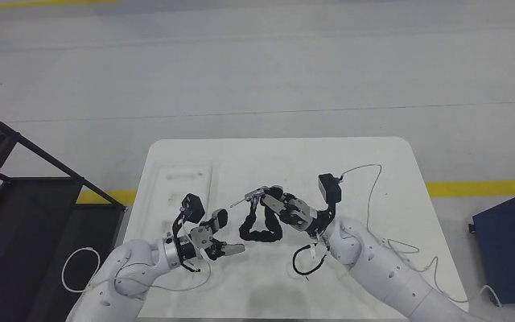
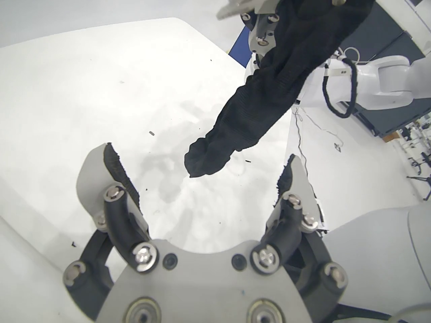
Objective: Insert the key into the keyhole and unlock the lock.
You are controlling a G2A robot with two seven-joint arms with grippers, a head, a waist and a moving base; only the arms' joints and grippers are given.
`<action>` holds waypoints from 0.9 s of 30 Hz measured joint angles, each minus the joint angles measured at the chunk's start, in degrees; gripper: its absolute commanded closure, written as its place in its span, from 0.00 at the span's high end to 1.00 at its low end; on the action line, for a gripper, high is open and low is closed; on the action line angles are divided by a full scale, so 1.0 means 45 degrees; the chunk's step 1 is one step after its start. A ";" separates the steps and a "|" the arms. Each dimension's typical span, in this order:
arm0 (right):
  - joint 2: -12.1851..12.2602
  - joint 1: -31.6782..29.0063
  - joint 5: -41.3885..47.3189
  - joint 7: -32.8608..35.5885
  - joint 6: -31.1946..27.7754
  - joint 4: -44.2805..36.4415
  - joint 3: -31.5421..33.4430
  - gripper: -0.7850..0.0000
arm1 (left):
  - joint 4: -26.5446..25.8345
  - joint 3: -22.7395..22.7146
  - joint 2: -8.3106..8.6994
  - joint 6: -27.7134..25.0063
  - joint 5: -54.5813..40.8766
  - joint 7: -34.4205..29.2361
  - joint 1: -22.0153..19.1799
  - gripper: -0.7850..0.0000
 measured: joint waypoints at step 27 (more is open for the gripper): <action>-0.0408 -0.0463 -0.0229 0.0770 0.0000 0.1048 -0.0410 0.00 | -0.1392 0.0238 -0.0133 0.0549 0.3420 0.3582 0.1184 0.00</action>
